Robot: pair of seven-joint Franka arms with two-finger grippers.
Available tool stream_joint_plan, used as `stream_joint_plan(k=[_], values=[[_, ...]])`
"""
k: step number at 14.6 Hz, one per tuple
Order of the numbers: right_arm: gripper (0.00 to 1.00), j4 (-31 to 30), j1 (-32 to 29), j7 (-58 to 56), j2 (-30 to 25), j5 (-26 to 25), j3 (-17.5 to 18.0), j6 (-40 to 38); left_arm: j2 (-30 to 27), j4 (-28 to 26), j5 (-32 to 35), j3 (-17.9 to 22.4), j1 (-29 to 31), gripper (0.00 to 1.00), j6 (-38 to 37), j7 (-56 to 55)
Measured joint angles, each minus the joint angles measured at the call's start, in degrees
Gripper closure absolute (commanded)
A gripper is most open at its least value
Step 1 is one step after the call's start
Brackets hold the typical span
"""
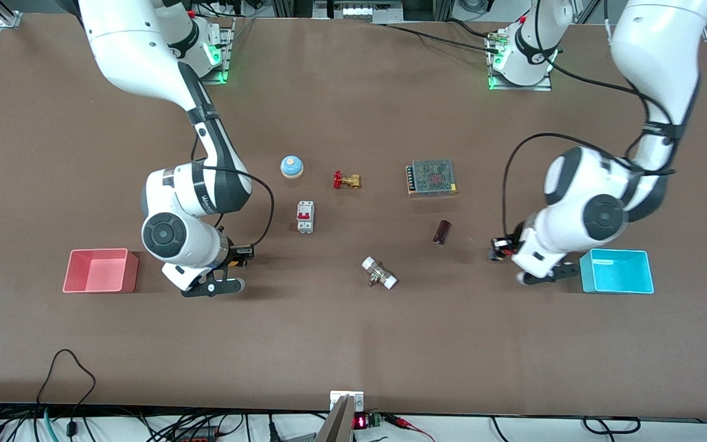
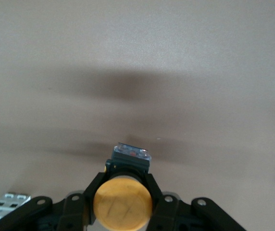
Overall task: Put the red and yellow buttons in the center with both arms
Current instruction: 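Lift the yellow button with the right gripper while the left gripper lifts the red, then lower both buttons onto the table center and open both grippers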
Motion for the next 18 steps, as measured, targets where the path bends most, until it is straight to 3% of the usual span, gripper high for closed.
stream_joint_plan(k=[6,8,9,10,11,14,17,18], values=[[0.60,-0.03,1.39,0.55,2.32,1.00,0.02,0.60,0.41,-4.70,0.77,0.11,-0.94,0.70,4.71,-1.23],[0.60,-0.05,2.44,0.55,3.32,0.99,0.01,0.62,0.94,-5.36,2.84,0.11,-1.01,0.66,5.26,-2.46],[0.54,-0.03,2.93,0.55,3.57,0.88,-0.06,0.57,1.39,-5.39,3.72,0.11,-1.13,0.59,5.62,-3.10],[0.06,-0.02,3.23,0.55,3.53,0.87,-0.17,0.57,1.82,-5.40,4.26,0.11,-1.24,0.53,5.93,-3.56],[0.00,-0.02,3.34,0.56,3.54,0.90,-0.17,0.57,2.12,-5.39,4.45,0.11,-1.34,0.43,6.14,-3.70],[0.00,0.00,3.39,0.57,3.55,0.98,-0.22,0.61,2.22,-5.14,4.47,0.19,-1.37,0.16,6.56,-3.76],[0.00,0.66,3.26,0.57,2.55,0.98,-1.37,0.85,1.72,-3.86,4.48,0.47,-1.09,0.00,6.84,-3.76],[0.00,0.90,3.24,0.57,1.55,0.98,-2.25,0.86,1.22,-3.16,4.48,0.52,-0.82,0.00,6.82,-3.76]])
